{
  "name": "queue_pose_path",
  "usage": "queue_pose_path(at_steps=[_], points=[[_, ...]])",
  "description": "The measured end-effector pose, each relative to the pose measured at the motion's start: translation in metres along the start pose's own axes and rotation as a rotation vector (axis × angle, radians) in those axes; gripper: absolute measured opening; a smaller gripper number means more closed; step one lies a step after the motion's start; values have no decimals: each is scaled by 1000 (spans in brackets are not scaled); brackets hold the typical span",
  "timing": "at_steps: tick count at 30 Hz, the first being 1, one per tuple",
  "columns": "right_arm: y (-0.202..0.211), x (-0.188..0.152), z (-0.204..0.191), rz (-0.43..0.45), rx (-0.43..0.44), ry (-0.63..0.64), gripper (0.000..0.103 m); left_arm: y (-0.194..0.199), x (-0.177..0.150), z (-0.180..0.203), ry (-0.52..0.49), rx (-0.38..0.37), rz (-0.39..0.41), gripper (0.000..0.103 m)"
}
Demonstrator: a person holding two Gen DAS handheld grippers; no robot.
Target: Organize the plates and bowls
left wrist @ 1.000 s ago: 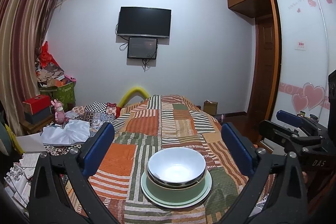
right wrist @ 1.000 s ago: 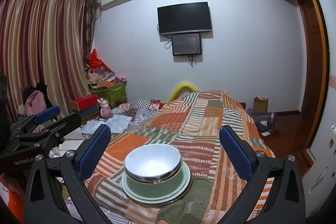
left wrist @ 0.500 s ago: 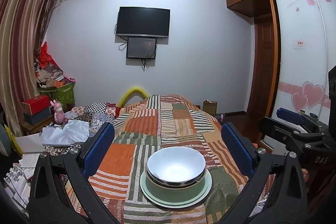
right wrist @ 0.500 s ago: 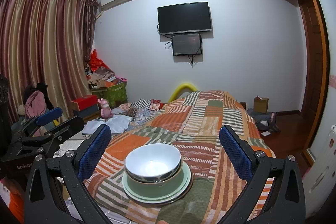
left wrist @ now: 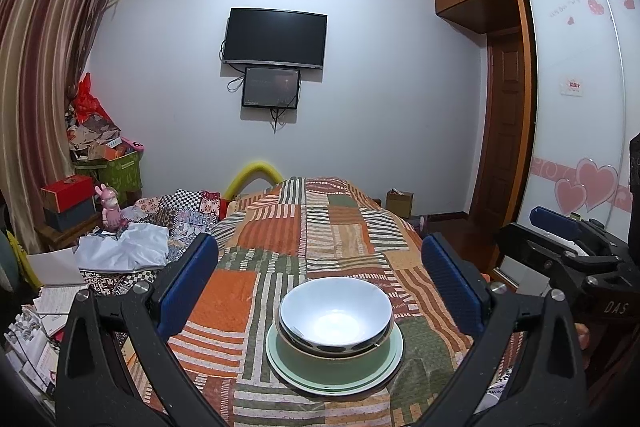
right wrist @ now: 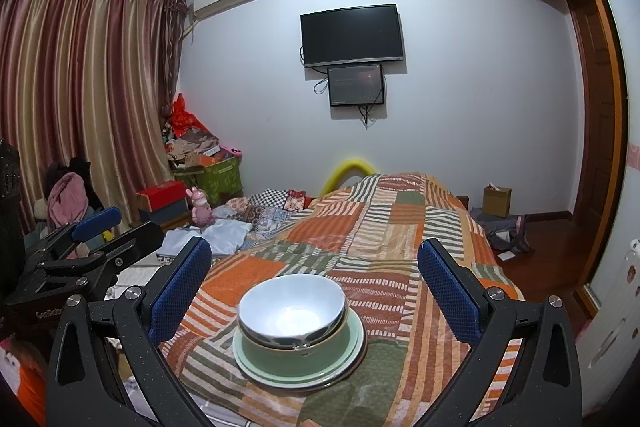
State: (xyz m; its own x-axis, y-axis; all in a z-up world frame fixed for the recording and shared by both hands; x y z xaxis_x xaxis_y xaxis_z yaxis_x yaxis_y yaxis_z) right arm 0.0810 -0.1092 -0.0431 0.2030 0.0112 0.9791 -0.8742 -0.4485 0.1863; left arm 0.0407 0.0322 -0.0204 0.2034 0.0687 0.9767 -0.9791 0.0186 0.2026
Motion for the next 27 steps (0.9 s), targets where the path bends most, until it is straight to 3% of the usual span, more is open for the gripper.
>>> queue_pose_path(at_steps=[27], points=[[0, 3, 0, 8, -15, 11, 103, 0, 0, 4, -9, -17, 2, 103]])
Point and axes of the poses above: each gripper's, at about its wrist camera, not at the fingertips, and y roughly against the way its jaws point, z to its right, x to its top, the point moved 7 cm from there along -y, roughly the way its jaws point, and after that the axes turned 2 degrees about x, right-handed, at the moved point
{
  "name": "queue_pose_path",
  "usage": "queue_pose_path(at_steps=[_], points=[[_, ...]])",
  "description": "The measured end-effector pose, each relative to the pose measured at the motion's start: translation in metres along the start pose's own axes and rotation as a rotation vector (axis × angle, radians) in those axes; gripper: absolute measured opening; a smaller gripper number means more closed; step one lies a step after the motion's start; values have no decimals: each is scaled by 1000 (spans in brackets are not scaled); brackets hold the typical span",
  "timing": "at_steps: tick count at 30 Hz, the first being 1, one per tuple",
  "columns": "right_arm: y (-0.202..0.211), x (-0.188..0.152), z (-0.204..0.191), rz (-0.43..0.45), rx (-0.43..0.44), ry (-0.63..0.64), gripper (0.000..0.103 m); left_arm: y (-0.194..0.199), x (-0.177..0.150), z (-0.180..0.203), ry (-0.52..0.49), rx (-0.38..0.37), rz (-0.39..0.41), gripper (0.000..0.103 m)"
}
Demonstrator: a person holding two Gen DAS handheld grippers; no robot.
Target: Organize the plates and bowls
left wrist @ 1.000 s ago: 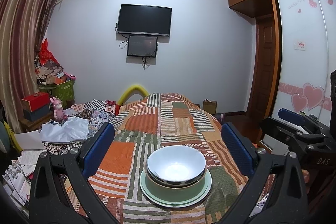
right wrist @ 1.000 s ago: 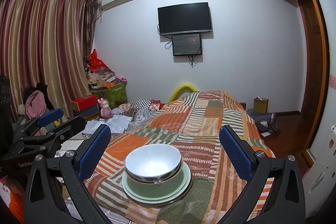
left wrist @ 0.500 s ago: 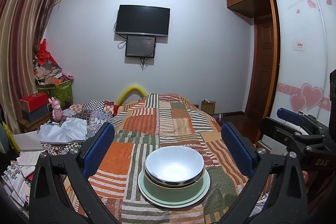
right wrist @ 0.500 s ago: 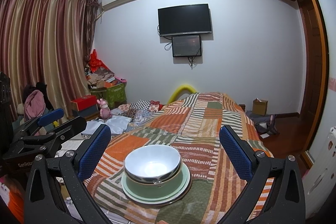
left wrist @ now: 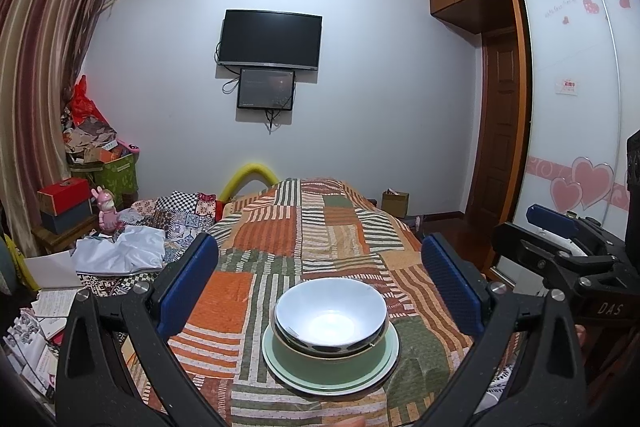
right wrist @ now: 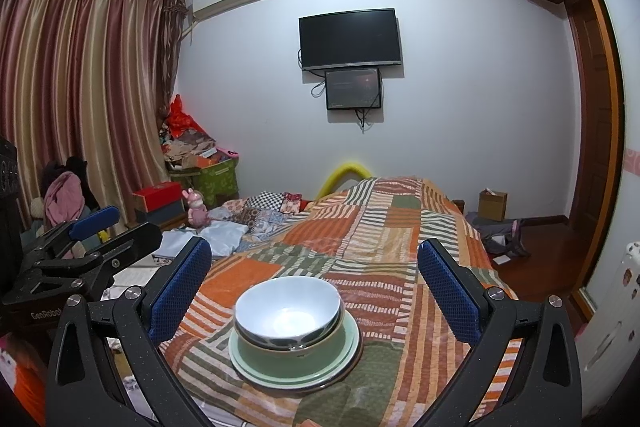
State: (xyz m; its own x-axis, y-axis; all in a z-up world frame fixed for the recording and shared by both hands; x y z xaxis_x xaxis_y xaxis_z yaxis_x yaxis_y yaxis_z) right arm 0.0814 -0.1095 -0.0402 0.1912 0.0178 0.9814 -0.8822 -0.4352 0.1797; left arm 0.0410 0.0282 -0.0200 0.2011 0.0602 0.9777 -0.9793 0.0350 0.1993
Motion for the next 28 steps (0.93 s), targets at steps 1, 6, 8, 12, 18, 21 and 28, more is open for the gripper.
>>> queue_pose_path(at_steps=[1, 6, 8, 12, 18, 21, 28], points=[[0, 0, 0, 0, 0, -1, 103, 0, 0, 0, 1, 1, 0, 103], [-1, -1, 2, -3, -2, -5, 103, -1, -2, -2, 12, 5, -5, 103], [-2, -1, 3, -6, 0, -7, 103, -2, -2, -3, 15, 6, -9, 103], [-2, -2, 2, -13, 10, -8, 103, -2, -3, -5, 20, 9, -13, 103], [-3, -3, 0, -14, 9, 2, 103, -4, -4, -7, 27, 9, -23, 103], [-3, -3, 1, -15, 7, -1, 103, -3, -4, -7, 21, 5, -19, 103], [-5, -4, 2, -22, 6, -8, 103, -3, -5, -7, 21, 8, -21, 103]])
Point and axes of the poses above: each gripper's, at about its wrist camera, not at the fingertips, and y roughly against the way its jaws point, z to its right, x to its top, the point moved 7 cm from there along -y, roughly the way its jaws point, and after that the axes turned 2 degrees about x, right-handed, at the moved point
